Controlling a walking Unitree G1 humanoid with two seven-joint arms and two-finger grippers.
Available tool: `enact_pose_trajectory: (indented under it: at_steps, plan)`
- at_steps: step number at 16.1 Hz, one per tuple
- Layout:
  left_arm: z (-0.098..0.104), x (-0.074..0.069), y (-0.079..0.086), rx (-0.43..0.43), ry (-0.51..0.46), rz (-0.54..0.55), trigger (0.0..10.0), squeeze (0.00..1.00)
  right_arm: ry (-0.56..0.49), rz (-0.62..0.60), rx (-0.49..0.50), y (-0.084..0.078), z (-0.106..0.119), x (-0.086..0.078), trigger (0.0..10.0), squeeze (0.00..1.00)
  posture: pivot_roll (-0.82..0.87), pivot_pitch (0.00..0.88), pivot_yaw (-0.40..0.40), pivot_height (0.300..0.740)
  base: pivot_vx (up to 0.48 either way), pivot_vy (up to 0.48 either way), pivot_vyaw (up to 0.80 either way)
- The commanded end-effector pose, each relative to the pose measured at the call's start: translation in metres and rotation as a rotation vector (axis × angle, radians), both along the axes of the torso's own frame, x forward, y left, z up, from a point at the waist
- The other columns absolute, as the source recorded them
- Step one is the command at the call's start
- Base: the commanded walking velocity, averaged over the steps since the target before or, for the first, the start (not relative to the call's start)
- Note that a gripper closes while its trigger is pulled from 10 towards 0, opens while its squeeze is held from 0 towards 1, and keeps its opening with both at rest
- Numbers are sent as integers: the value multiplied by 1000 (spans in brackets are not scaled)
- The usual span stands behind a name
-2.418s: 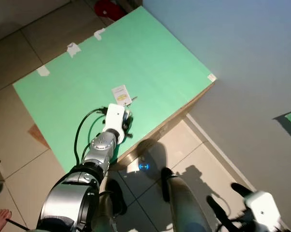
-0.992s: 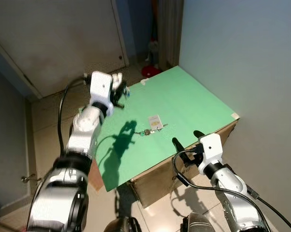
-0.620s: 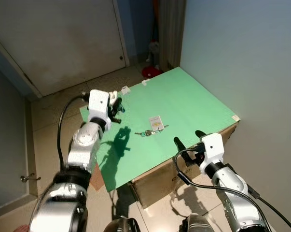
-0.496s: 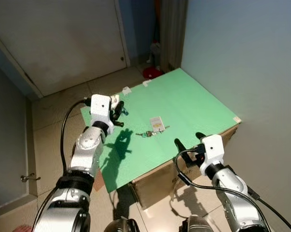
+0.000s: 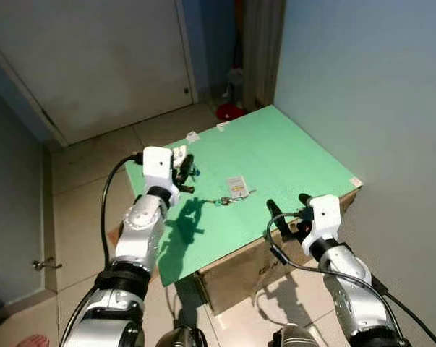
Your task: Hang keys on a hook
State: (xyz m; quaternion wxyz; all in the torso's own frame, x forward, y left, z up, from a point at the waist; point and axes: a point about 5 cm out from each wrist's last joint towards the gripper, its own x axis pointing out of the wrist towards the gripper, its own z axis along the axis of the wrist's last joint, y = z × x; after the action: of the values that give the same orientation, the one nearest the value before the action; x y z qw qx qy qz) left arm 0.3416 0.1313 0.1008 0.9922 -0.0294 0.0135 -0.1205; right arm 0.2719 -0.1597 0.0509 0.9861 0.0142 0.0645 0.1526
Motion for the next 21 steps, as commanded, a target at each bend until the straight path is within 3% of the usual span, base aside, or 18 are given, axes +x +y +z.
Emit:
enact_pose_trajectory:
  at_steps: [1,10,15,21]
  plan:
    - [10,4,0,7,-31,5,0,0,2,-8,16,1,1,2,10000,0,-252,56,109,740,0,0,0]
    - [14,6,-2,31,-50,-2,0,0,4,-15,19,2,-1,2,10000,0,-254,60,118,740,-319,0,0]
    - [13,9,-2,28,-37,6,0,71,4,-23,10,-1,-1,1,10000,0,-266,60,116,740,-286,0,0]
    - [13,11,-3,21,-38,1,0,43,6,-39,-26,-4,-1,1,10000,0,-276,59,118,740,0,0,0]
